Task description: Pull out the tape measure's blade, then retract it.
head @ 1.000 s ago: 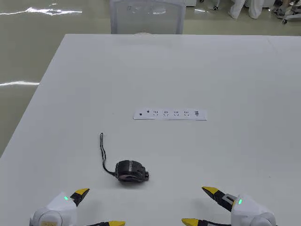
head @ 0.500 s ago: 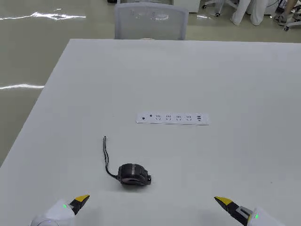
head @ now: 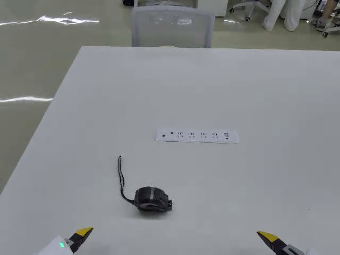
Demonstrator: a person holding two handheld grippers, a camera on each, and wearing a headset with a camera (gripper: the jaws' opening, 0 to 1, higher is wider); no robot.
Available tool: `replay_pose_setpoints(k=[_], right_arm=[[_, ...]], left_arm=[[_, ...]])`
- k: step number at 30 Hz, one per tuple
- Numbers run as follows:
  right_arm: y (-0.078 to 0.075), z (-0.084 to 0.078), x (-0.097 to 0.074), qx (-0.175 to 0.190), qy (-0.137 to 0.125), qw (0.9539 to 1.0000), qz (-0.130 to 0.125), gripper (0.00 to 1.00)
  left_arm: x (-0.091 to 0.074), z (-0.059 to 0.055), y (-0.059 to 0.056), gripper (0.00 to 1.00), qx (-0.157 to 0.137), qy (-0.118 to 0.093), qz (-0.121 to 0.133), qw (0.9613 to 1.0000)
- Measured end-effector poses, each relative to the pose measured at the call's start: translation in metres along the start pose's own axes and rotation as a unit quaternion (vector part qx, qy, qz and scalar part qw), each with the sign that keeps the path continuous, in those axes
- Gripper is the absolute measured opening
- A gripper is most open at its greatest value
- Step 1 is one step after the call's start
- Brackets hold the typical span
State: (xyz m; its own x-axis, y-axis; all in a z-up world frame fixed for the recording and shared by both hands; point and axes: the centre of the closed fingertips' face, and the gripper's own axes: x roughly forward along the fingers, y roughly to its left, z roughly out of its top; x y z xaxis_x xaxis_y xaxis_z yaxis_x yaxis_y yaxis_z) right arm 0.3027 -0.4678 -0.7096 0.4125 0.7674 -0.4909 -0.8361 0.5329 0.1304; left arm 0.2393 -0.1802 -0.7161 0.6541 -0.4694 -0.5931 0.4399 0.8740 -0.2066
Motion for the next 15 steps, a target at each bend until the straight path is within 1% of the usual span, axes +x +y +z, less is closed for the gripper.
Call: replay_pose_setpoints(k=[4, 7, 9, 12, 15], right_arm=[[-0.001, -0.001, -0.006, 0.004, -0.001, 1.0000, -0.007, 0.76], [0.001, -0.002, -0.010, 0.007, 0.000, 0.9999, -0.008, 0.77], [0.001, -0.003, -0.013, 0.007, 0.000, 0.9999, -0.010, 0.77], [0.001, -0.006, -0.017, 0.009, 0.002, 0.9999, -0.012, 0.77], [0.001, -0.006, -0.022, 0.009, 0.001, 0.9999, -0.014, 0.77]], left_arm=[[-0.006, -0.003, 0.003, 0.97, -0.004, -0.001, 0.005, 1.0000], [-0.009, -0.006, 0.003, 0.97, -0.005, 0.000, 0.005, 1.0000], [-0.012, -0.008, 0.005, 0.97, -0.010, 0.000, 0.006, 0.9999], [-0.016, -0.008, 0.006, 0.97, -0.013, -0.004, 0.010, 0.9999], [-0.019, -0.005, 0.003, 0.97, -0.016, -0.010, 0.011, 0.9998]])
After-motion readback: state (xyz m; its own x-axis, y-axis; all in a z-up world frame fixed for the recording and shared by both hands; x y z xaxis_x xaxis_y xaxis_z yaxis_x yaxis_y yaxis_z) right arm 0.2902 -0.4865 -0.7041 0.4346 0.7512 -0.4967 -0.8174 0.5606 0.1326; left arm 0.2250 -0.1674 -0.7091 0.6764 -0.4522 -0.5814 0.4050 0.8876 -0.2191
